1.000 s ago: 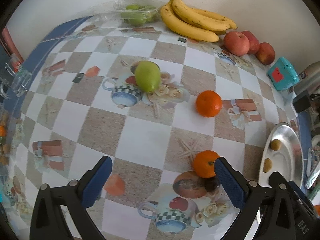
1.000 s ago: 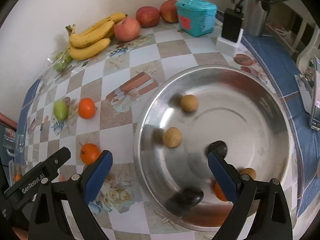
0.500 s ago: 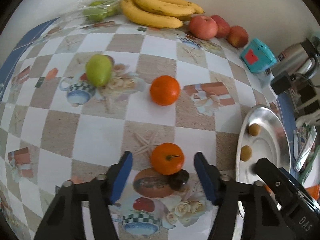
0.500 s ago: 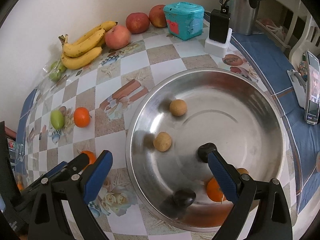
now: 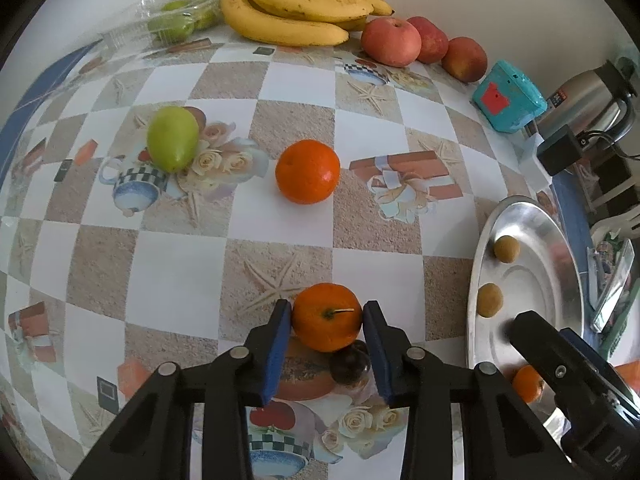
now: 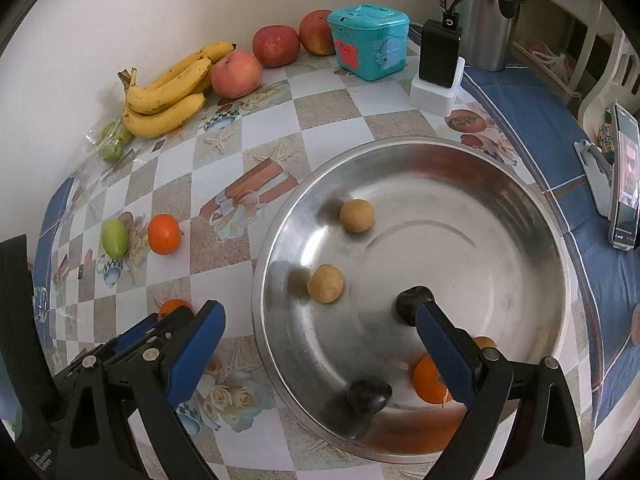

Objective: Organize fruits
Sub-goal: 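Lower the left gripper onto an orange and close it, then lift the orange with the left gripper while the right gripper grasps a dark plum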

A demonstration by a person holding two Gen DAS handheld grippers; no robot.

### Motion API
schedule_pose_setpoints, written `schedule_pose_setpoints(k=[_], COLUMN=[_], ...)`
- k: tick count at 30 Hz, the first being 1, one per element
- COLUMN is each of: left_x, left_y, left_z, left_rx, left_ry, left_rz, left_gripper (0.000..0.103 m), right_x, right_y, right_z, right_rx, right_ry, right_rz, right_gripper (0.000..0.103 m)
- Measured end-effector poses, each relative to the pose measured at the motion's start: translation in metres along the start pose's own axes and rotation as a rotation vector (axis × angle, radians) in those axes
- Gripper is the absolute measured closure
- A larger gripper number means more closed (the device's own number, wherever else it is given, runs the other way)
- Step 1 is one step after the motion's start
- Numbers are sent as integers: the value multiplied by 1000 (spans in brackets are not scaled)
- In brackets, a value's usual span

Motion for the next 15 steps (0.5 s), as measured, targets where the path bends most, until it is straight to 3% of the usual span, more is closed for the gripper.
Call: schedule_pose_setpoints(k=[8,15], left_x=[13,49], left_y=[3,16], left_z=[-7,-27], left_rx=[-4,-57], left_ry=[10,52], left_rz=[-57,-148], left_gripper=[64,64], right_x=[-1,12], right_y=[0,-5], right_z=[0,4], right_rx=[0,21], right_ry=[-3,32], right_rz=[0,-28], right_gripper=[7,7])
Point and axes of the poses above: each gripper's, at about its wrist camera, not at the fingertips, and z roughly the way its jaws point, x to its left, y to its top, the point moved 10 cm from there along z, roughly the way its jaws point, and after that the axes turned 10 degrees about -x, right-handed, at the moved point
